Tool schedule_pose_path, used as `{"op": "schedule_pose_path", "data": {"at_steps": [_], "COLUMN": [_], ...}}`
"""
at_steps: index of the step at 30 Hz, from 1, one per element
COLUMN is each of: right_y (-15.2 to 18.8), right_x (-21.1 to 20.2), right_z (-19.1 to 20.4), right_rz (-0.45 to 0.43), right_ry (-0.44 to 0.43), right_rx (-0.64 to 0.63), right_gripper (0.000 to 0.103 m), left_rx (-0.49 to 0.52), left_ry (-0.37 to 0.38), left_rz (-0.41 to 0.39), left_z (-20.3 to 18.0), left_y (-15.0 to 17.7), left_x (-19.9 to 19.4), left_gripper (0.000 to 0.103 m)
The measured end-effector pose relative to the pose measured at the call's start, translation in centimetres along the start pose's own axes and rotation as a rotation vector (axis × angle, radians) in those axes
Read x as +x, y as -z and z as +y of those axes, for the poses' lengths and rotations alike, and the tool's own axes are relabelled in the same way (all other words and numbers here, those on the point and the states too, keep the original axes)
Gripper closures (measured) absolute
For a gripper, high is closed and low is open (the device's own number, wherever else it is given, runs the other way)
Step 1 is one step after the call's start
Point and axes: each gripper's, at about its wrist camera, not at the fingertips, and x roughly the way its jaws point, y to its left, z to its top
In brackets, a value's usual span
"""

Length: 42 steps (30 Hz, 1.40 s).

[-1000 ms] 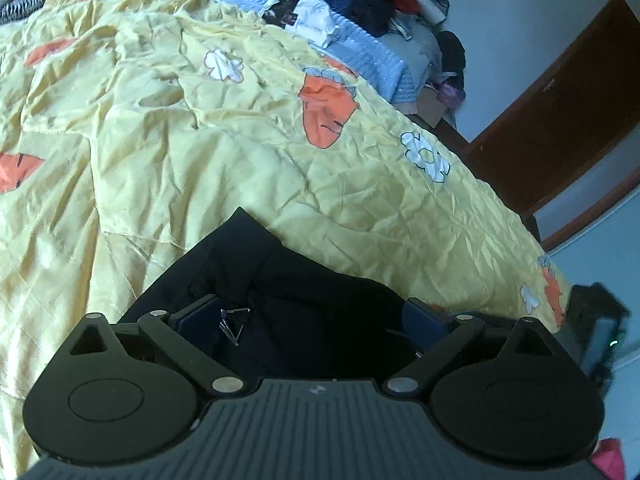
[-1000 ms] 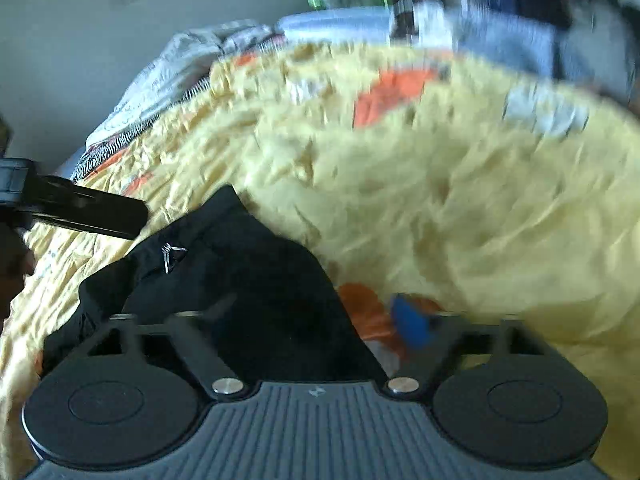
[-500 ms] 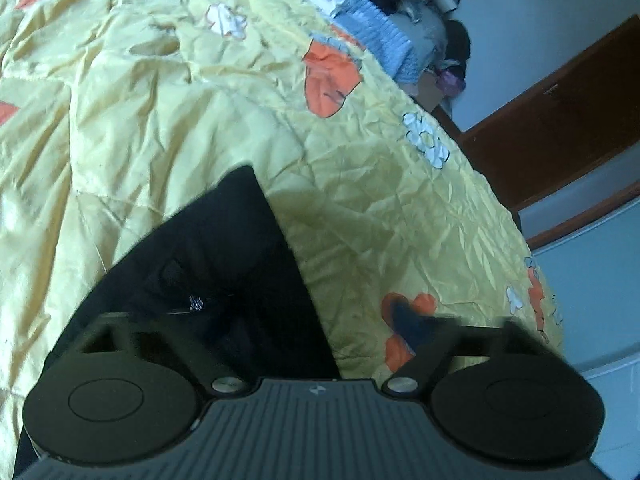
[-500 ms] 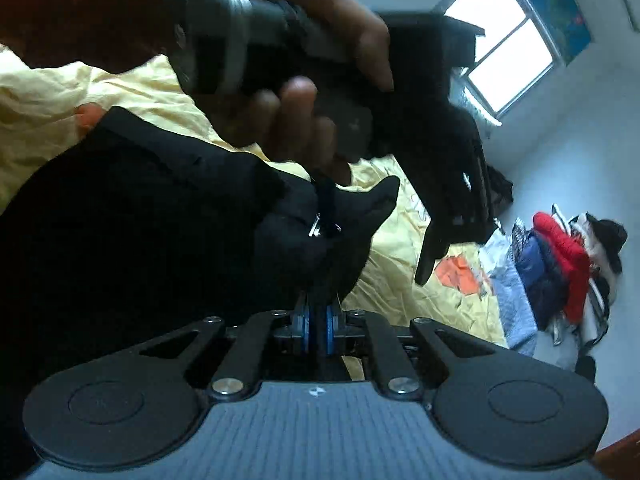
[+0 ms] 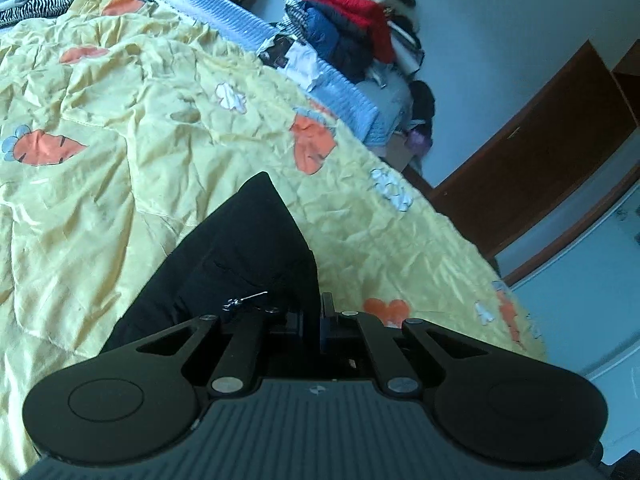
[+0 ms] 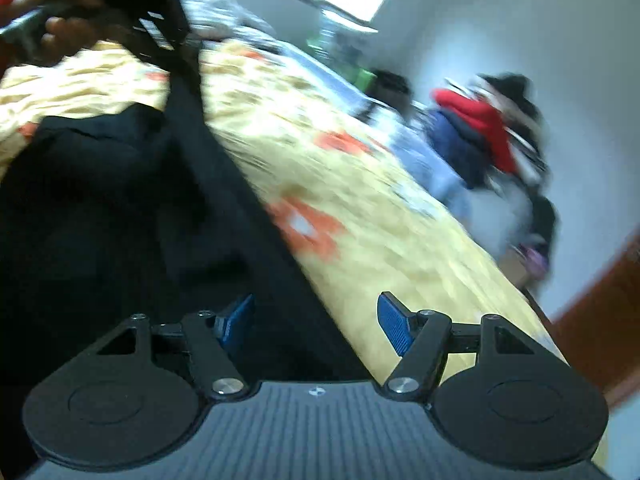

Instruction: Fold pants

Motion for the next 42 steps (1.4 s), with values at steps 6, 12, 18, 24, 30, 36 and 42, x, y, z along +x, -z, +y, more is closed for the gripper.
{"op": "schedule_pose_path", "data": {"at_steps": [6, 12, 18, 24, 30, 36, 42], "right_y": [3.1, 4.8, 4.3, 5.1, 7.0, 6.9, 7.5], "right_x": [1.1, 3.9, -1.4, -8.7, -9.3, -10.4, -11.3], "right_z": [-1.4, -0.5, 3.0, 8.5, 12.9, 13.3, 12.5], "right_rz": [0.106, 0.22, 0.2, 0.207, 0.251, 0.237, 0.202], "right_ry": [0.042, 0.104, 0.17, 0.059, -0.005, -0.038, -0.045], "right_rx": [-0.011, -0.134, -0.199, -0.18, -0.165, -0.085, 0.037], "right_gripper": [0.037, 0.096, 0.097, 0.098, 0.098, 0.098, 0.094], "left_rx": [0.001, -0.001, 0.01, 0.076, 0.094, 0.133, 0.251], "left_ry": [-0.004, -0.017, -0.05, -0.13, -0.191, -0.23, -0.321], "left_rz": [-0.016, -0.033, -0.035, 0.006, 0.068, 0.045, 0.008], "left_z": [-0.4, 0.2, 2.2, 4.5, 6.5, 6.7, 5.2], "left_y": [1.2, 2.2, 4.4, 7.7, 10.2, 11.2, 11.9], "left_x": [-1.5, -3.5, -5.9, -7.4, -7.3, -7.2, -8.0], "left_gripper": [0.097, 0.097, 0.097, 0.097, 0.096, 0.093, 0.065]}}
